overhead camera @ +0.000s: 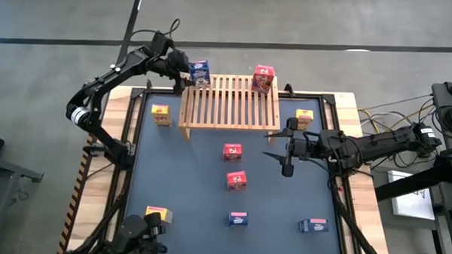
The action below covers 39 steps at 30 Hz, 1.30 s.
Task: Stack cereal on shelf
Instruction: Put the top blue cereal box on the shelf, then put the bottom yellow cereal box on the shelf
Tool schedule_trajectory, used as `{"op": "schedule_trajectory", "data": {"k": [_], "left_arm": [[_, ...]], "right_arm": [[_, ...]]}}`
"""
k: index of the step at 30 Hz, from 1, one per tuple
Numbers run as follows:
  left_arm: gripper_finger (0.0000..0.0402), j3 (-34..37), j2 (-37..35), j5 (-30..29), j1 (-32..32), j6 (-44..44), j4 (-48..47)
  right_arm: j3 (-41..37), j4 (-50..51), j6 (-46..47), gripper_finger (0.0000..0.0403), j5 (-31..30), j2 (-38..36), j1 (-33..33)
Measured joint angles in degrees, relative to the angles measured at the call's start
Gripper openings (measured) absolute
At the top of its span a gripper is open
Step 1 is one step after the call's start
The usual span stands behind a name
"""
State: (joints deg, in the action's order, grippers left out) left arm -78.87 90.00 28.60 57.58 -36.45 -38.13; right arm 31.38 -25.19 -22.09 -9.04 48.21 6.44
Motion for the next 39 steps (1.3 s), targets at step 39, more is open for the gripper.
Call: {"op": "schedule_trajectory", "data": {"k": [39], "left_arm": [[0.0198, 18.19, -30.72, -1.58, 1.39, 20.03, -2.92]], "right_arm": [[0.0, -0.42, 0.46, 0.0237, 0.24, 0.0, 0.01]]}}
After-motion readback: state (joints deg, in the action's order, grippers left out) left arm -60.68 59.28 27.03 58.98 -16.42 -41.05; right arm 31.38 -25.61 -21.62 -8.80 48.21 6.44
